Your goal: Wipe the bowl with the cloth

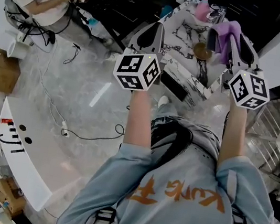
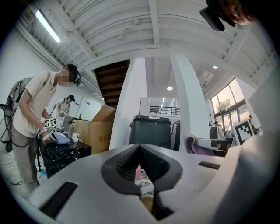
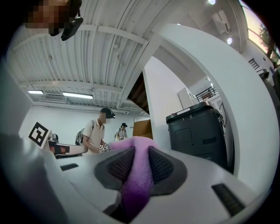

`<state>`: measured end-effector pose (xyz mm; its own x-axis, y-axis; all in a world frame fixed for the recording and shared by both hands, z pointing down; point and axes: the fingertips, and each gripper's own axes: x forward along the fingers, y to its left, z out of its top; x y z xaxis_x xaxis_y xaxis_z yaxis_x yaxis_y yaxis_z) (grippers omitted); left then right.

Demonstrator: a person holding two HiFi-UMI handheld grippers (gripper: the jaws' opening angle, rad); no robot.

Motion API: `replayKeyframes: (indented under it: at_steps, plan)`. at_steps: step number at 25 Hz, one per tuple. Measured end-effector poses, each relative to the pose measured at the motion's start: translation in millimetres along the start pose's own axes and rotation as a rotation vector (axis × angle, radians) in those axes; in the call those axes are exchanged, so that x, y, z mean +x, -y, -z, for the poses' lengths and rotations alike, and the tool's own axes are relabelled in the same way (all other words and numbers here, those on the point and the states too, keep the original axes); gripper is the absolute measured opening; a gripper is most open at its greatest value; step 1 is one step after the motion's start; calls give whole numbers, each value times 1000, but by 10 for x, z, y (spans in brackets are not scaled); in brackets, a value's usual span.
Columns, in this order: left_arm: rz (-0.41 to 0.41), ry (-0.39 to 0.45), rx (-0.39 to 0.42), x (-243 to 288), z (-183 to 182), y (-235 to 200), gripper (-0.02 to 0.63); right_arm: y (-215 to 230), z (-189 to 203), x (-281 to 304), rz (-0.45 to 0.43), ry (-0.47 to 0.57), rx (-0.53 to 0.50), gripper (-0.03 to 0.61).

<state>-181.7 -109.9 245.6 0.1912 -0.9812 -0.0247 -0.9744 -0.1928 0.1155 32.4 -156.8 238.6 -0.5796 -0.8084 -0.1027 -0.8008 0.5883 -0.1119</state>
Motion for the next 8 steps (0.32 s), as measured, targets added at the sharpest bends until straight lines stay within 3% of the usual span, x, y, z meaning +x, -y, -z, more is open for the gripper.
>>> replayKeyframes:
  at_steps: [8]
  plan:
    - [18, -18, 7, 65, 61, 110, 25, 71, -21, -31, 1, 5, -21, 112]
